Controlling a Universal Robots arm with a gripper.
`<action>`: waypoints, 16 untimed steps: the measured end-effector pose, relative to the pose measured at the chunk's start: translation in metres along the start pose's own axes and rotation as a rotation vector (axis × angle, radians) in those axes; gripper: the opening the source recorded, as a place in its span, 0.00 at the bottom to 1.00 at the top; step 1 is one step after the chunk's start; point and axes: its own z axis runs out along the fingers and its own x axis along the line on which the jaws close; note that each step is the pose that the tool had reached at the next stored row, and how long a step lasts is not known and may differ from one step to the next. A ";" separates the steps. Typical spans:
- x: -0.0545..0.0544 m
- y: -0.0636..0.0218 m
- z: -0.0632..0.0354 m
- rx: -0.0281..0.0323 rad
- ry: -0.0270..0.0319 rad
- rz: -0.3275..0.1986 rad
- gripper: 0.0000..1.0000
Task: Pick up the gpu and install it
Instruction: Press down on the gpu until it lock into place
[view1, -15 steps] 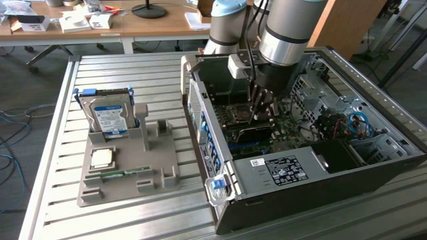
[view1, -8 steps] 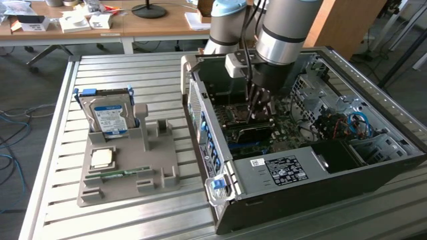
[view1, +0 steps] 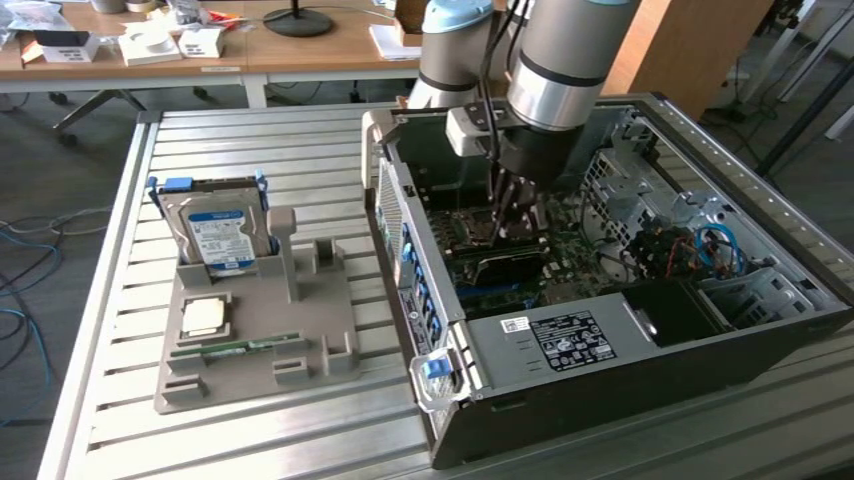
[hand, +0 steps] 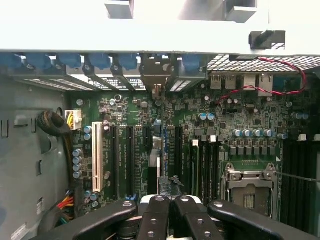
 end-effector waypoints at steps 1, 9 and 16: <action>0.000 0.0002 0.0013 0.0000 0.0001 0.000 0.11; 0.000 0.0005 0.0121 -0.0001 0.0005 0.000 0.11; 0.000 0.0007 0.0130 0.0001 0.0003 0.000 0.11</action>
